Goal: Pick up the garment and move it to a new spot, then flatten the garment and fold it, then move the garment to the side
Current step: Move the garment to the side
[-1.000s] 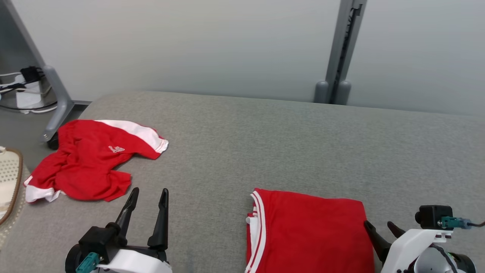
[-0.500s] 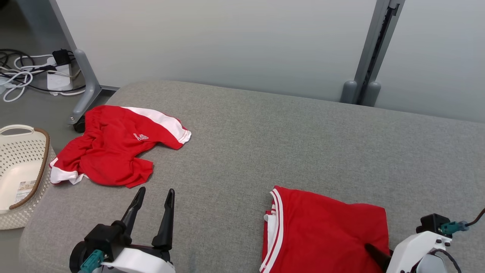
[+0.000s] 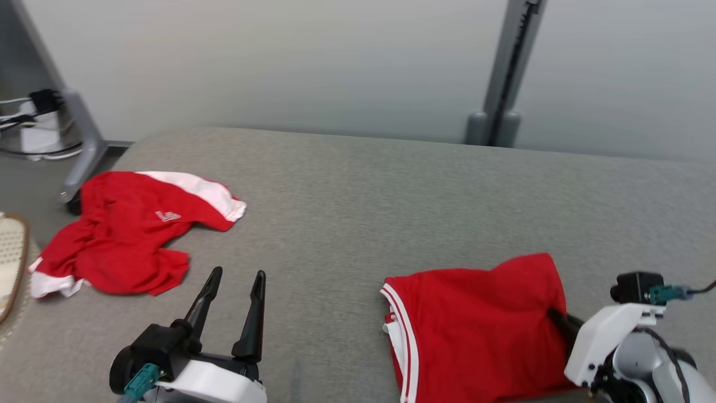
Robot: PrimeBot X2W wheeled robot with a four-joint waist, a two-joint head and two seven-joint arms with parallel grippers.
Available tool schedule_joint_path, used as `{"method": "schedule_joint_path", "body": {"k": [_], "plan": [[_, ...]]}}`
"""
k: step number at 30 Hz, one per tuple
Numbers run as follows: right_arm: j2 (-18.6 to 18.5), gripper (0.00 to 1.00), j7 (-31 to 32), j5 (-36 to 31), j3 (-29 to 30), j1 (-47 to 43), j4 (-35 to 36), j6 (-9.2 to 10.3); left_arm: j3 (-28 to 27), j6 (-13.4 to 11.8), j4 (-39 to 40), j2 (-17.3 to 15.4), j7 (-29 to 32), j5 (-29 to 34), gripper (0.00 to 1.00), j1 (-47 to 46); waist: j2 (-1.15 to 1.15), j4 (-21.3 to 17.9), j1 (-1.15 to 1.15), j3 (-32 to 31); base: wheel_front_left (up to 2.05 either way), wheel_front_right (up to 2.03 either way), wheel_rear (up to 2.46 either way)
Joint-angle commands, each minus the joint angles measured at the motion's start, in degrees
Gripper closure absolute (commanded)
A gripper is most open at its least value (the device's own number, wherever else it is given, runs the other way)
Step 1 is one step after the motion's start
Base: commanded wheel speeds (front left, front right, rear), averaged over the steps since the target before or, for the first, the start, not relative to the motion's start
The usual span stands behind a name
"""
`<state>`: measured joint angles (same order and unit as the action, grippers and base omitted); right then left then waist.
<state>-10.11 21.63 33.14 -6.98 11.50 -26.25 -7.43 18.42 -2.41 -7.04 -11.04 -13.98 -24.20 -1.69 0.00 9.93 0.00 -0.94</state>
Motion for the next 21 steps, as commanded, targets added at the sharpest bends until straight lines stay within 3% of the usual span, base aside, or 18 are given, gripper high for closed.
{"method": "schedule_joint_path", "body": {"k": [1, 10, 21], "plan": [[-1.54, 1.0, -0.47, -0.38, -1.08, 1.74, 0.88, -0.12, 0.04, 0.11, 0.4, 0.19, -0.17, 0.04, 0.0, -1.25, 0.0, -3.61, 0.0, 0.93, 0.0, 0.0, 0.0], [-7.12, 1.0, -1.98, 1.31, -7.8, 13.51, 0.8, -0.12, 2.55, 1.44, 1.78, 1.41, -0.48, 1.86, 0.0, -6.23, 0.0, -13.07, 0.0, 7.44, 0.0, 0.0, 0.0], [-12.07, 1.0, -7.15, 4.06, -7.63, 27.43, -6.23, -0.12, 4.73, 2.89, 4.0, 0.0, 2.0, 4.67, 0.0, -13.77, 0.0, -18.83, 0.0, 19.15, 0.0, 0.0, 0.0]]}}
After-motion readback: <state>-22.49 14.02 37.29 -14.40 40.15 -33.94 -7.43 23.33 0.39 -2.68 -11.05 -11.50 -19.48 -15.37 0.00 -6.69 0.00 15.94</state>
